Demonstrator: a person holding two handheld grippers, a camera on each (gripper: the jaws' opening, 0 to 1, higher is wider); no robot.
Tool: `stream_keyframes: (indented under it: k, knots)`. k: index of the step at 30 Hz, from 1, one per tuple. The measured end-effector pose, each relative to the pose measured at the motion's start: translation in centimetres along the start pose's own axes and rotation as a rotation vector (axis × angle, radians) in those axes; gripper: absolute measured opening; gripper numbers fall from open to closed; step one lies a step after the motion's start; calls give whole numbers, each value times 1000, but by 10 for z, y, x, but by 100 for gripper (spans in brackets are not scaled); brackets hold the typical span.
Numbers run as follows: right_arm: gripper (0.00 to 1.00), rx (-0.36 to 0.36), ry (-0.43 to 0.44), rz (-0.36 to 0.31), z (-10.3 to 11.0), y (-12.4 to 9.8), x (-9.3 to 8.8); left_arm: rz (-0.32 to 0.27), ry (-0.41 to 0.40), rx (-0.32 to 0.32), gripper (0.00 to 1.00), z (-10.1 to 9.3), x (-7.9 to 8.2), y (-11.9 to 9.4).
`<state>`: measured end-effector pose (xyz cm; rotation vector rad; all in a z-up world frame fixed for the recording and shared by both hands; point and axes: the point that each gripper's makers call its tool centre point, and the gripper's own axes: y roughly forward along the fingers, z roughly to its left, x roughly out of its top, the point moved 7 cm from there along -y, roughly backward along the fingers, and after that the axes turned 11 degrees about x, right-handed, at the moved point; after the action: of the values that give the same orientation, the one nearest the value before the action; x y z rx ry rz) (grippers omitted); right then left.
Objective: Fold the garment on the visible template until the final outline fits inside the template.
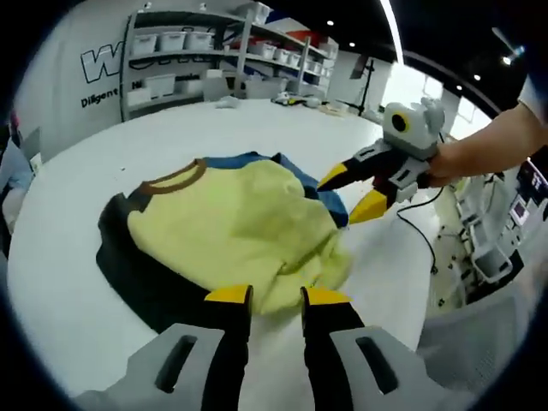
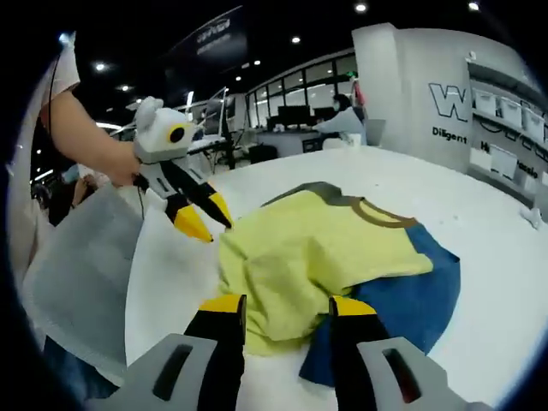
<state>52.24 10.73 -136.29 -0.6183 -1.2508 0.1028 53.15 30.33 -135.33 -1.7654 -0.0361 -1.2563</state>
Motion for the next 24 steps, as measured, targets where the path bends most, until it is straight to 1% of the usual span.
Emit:
stream_keyframes:
  k: [1,3,5,8,12,13,16,17,21,23,24]
  knots:
    - [33,14,-36,21,7,3,-3,3,11,-5,23,-4,-1,0]
    - [32,36,-24,30,18,9,-9,3,30,-11,25,-9,-1,4]
    - [34,54,-71,69,24,12,-14,4,34,-19,26,-13,-2,7]
    - [33,57,-73,68,29,16,-17,13,54,-20,26,-15,-4,11]
    - [35,55,-78,78,28,20,-19,23,88,-21,27,-18,-8,15]
    - [35,47,-99,94,27,22,-19,26,96,-21,27,-19,-9,16]
    - [34,49,-104,97,26,26,-21,34,114,-24,27,-21,-12,20]
    - [34,45,-115,111,25,28,-22,37,123,-24,27,-21,-12,22]
    - [32,35,-153,159,23,33,-25,57,148,-21,25,-21,-17,28]
    - [30,35,-162,162,22,36,-27,71,160,-15,22,-19,-20,32]
    - [27,20,-189,184,21,36,-27,76,166,-12,21,-19,-22,34]
